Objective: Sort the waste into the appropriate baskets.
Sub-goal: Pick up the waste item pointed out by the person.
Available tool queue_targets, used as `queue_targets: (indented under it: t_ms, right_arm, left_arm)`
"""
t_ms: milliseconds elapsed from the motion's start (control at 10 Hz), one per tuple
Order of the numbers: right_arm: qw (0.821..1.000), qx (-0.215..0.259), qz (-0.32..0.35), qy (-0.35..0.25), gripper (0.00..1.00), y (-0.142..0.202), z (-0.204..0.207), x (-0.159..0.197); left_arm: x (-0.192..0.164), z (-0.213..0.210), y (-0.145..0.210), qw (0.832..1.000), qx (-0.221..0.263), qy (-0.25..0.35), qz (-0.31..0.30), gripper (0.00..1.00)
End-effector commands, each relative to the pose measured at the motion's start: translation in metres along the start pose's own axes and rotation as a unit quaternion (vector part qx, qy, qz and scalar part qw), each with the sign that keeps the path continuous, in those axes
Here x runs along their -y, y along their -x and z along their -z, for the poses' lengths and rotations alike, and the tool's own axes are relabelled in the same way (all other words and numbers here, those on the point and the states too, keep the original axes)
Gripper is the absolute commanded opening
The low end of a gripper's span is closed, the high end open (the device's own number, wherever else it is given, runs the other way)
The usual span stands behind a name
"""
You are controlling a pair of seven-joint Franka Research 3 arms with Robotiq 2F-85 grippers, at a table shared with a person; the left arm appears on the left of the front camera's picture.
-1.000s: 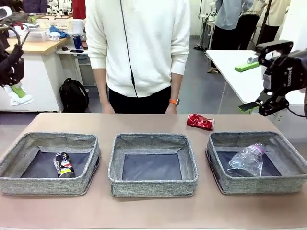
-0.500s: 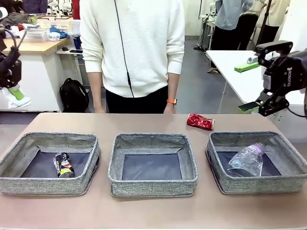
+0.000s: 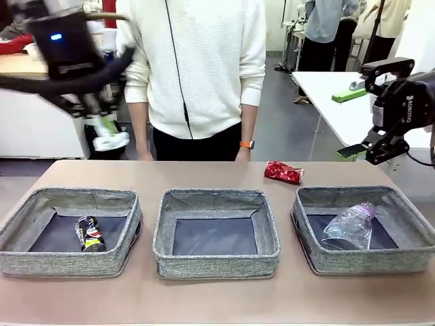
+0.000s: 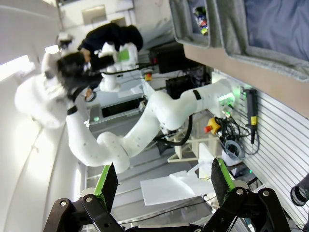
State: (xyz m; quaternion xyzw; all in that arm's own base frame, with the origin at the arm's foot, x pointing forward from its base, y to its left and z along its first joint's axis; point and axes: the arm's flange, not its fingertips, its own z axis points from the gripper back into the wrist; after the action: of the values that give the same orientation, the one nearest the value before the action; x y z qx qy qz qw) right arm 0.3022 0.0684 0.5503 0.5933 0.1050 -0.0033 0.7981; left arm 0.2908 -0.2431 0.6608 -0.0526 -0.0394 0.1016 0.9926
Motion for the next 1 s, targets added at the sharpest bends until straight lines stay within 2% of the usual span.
queue_targets:
  t_ms: [0, 200, 300, 500, 700, 900]
  right_arm:
    - [1.000, -0.001, 0.007, -0.009, 1.00, 0.001, 0.000, -0.004]
    - [1.000, -0.001, 0.007, -0.009, 1.00, 0.001, 0.000, -0.004]
    - [1.000, -0.001, 0.007, -0.009, 1.00, 0.001, 0.000, -0.004]
    - [1.000, -0.001, 0.007, -0.009, 1.00, 0.001, 0.000, -0.004]
    - [1.000, -0.001, 0.007, -0.009, 1.00, 0.001, 0.000, -0.004]
    - [1.000, -0.001, 0.007, -0.009, 1.00, 0.001, 0.000, -0.004]
  left_arm:
    - [0.052, -0.034, -0.019, 1.000, -0.015, -0.026, -0.002, 0.07]
    - [0.096, -0.056, -0.019, 0.990, -0.117, -0.009, 0.078, 0.07]
    - [0.107, -0.071, -0.028, 0.987, -0.133, 0.000, 0.085, 0.07]
    - [0.122, -0.094, -0.043, 0.991, -0.118, 0.007, 0.059, 0.07]
    - [0.136, -0.112, -0.042, 0.988, -0.130, 0.022, 0.081, 0.07]
    - [0.142, -0.123, -0.039, 0.989, -0.116, 0.032, 0.090, 0.07]
